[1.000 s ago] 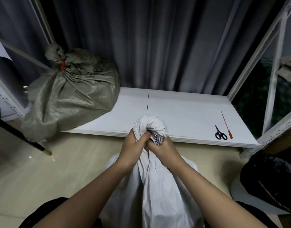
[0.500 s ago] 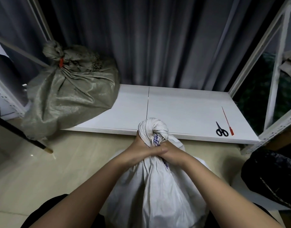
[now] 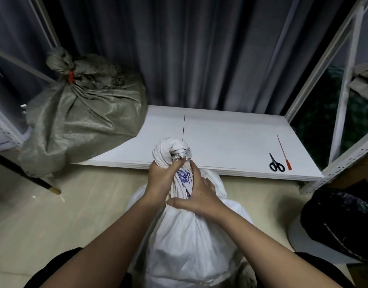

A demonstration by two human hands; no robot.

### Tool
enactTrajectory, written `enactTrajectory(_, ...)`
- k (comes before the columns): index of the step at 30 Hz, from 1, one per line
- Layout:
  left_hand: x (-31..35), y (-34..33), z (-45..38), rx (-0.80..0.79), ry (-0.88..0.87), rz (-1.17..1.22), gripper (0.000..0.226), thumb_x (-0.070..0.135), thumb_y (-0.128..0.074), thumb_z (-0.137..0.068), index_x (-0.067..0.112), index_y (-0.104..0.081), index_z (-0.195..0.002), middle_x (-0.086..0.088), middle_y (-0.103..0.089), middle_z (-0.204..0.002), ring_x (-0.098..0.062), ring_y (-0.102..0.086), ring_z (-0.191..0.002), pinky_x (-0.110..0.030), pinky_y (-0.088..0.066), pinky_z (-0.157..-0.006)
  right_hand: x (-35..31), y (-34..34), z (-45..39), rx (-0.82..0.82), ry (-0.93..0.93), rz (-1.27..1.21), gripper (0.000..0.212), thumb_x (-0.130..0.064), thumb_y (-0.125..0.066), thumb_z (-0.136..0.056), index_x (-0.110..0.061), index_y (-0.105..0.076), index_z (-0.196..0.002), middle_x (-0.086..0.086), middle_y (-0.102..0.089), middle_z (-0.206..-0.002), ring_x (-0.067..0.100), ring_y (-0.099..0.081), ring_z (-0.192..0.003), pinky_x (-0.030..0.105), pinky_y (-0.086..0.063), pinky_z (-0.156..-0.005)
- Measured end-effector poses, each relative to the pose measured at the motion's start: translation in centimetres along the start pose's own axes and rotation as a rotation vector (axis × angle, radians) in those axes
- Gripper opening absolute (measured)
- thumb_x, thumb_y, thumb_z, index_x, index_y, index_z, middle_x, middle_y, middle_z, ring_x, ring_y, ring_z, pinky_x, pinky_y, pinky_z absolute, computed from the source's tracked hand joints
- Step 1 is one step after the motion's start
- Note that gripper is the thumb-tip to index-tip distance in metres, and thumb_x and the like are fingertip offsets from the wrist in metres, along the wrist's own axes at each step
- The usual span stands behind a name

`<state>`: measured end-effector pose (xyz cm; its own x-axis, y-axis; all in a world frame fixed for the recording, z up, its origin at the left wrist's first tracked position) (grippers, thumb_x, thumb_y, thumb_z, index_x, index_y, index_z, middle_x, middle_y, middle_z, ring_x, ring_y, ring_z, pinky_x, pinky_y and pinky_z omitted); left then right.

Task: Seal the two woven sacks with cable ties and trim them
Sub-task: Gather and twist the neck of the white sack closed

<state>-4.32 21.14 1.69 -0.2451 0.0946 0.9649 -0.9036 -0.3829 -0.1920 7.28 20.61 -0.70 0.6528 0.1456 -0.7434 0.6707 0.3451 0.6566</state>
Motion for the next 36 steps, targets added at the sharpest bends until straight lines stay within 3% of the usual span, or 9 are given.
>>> enactTrajectory(6, -0.1, 0.2, -0.3, 0.049, 0.056, 0.087, 0.005, 0.012, -0.069, -0.081, 0.013, -0.069, -0.086, -0.008, -0.071, -0.082, -0.022, -0.069, -0.078, -0.036, -0.054, -0.080, 1.3, -1.4, 0.8, -0.048, 0.019, 0.004, 0.126, -0.065, -0.076, -0.045, -0.043, -0.003, -0.145, -0.024, -0.031, -0.148, 0.004, -0.025, -0.139, 0.048, -0.015, -0.116)
enactTrajectory(10, -0.5, 0.0, -0.1, 0.067, 0.079, 0.109, 0.004, 0.012, -0.070, -0.079, 0.014, -0.070, -0.082, -0.008, -0.072, -0.082, -0.024, -0.069, -0.081, -0.039, -0.054, -0.084, 2.5, -1.9, 0.8, -0.047, -0.014, 0.041, 0.120, -0.060, -0.076, -0.049, -0.037, -0.010, -0.146, -0.020, -0.034, -0.147, 0.006, -0.028, -0.138, 0.045, -0.020, -0.115)
enactTrajectory(13, -0.6, -0.4, 0.3, 0.069, 0.102, 0.136, 0.005, 0.010, -0.069, -0.079, 0.014, -0.069, -0.082, -0.009, -0.071, -0.081, -0.025, -0.068, -0.080, -0.039, -0.054, -0.083, 2.8, -1.5, 0.5, 0.043, 0.012, 0.062, 0.092, -0.045, -0.074, -0.059, -0.026, -0.031, -0.138, -0.007, -0.053, -0.131, 0.015, -0.047, -0.124, 0.035, -0.040, -0.100)
enactTrajectory(15, -0.6, -0.9, 0.5, 0.050, 0.092, 0.123, 0.007, 0.008, -0.068, -0.080, 0.015, -0.069, -0.082, -0.009, -0.071, -0.082, -0.025, -0.068, -0.080, -0.038, -0.054, -0.080, 3.0, -1.9, 0.3, 0.052, 0.016, 0.037, 0.080, -0.033, -0.070, -0.065, -0.023, -0.033, -0.135, -0.001, -0.058, -0.123, 0.022, -0.055, -0.114, 0.033, -0.046, -0.086)
enactTrajectory(21, -0.3, -1.2, 0.9, 0.026, 0.044, 0.112, 0.015, 0.003, -0.065, -0.082, 0.018, -0.068, -0.080, -0.001, -0.072, -0.076, -0.013, -0.069, -0.071, -0.024, -0.055, -0.069, 3.4, -2.2, -0.2, 0.075, 0.021, -0.056, 0.066, -0.023, -0.067, -0.074, -0.024, -0.043, -0.135, -0.002, -0.063, -0.121, 0.018, -0.058, -0.111, 0.023, -0.041, -0.077)
enactTrajectory(23, -0.4, -1.4, 0.9, 0.004, 0.036, 0.081, 0.014, 0.002, -0.066, -0.082, 0.017, -0.068, -0.083, -0.003, -0.072, -0.079, -0.014, -0.069, -0.074, -0.024, -0.055, -0.070, 3.4, -2.3, -0.3, 0.082, 0.031, -0.031, 0.069, -0.039, -0.063, -0.065, -0.022, -0.043, -0.130, -0.002, -0.059, -0.119, 0.018, -0.055, -0.113, 0.023, -0.041, -0.082)
enactTrajectory(25, -0.4, -1.3, 0.7, 0.022, 0.042, 0.102, 0.013, 0.005, -0.066, -0.083, 0.013, -0.069, -0.093, -0.009, -0.072, -0.090, -0.020, -0.069, -0.084, -0.031, -0.054, -0.081, 3.3, -2.1, -0.3, 0.114, 0.043, 0.068, 0.085, -0.054, -0.057, -0.058, -0.019, -0.038, -0.133, 0.001, -0.049, -0.123, 0.019, -0.046, -0.118, 0.026, -0.038, -0.093)
enactTrajectory(31, -0.4, 0.9, -0.6, 0.169, 0.149, 0.360, 0.029, 0.015, -0.069, -0.079, 0.008, -0.067, -0.107, -0.019, -0.070, -0.104, -0.033, -0.068, -0.097, -0.048, -0.053, -0.092, 1.2, -2.7, 1.4, 0.157, 0.145, 0.168, 0.127, -0.074, -0.069, -0.055, -0.026, 0.000, -0.150, -0.008, -0.016, -0.157, 0.012, -0.017, -0.144, 0.039, -0.018, -0.117)
enactTrajectory(36, -1.4, 0.1, 0.4, 0.136, 0.229, 0.370, 0.028, 0.018, -0.071, -0.076, 0.007, -0.069, -0.101, -0.019, -0.071, -0.097, -0.034, -0.069, -0.091, -0.051, -0.053, -0.089, 3.8, -2.2, 0.5, 0.132, -0.009, 0.203, 0.114, -0.056, -0.070, -0.056, -0.031, -0.007, -0.148, -0.006, -0.045, -0.140, 0.018, -0.041, -0.131, 0.044, -0.028, -0.110)
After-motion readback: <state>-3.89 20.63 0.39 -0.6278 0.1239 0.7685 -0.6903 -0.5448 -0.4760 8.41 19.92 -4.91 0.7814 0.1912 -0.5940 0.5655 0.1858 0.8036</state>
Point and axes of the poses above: each hand's wrist, its own z-axis away from the middle knuckle, its own y-axis out of the back of the hand, x = y × z, the point moved 8 cm from there along -z, towards the middle knuckle
